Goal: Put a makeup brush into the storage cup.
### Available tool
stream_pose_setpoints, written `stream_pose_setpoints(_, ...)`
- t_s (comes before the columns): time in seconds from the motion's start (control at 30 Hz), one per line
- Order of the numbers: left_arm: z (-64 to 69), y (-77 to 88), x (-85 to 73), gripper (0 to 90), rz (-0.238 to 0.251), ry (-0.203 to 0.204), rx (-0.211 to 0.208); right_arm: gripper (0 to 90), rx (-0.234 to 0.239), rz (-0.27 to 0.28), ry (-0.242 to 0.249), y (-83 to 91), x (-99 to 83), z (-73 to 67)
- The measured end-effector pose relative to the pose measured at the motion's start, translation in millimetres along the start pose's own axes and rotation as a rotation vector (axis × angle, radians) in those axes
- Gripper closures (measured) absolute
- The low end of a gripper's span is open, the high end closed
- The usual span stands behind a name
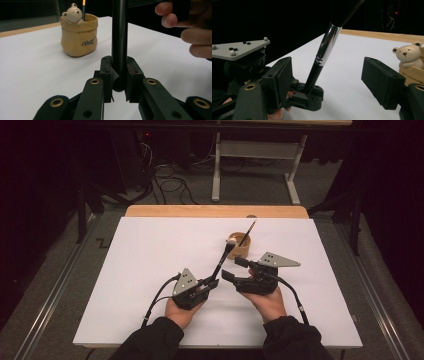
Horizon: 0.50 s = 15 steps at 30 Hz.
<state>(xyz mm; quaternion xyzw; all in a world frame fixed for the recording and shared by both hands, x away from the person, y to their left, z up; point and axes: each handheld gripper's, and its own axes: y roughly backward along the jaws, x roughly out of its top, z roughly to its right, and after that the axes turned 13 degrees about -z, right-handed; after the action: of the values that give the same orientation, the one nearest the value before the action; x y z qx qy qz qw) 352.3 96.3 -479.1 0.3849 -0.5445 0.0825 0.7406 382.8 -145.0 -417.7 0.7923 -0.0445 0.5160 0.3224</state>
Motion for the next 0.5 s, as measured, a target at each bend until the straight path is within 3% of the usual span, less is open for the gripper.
stream_pose_setpoints(0.5,11.5,-6.8,-2.2,79.0,0.001,-0.004,-0.013,42.6,0.045,0.047,-0.066,-1.9,-5.6,1.6)
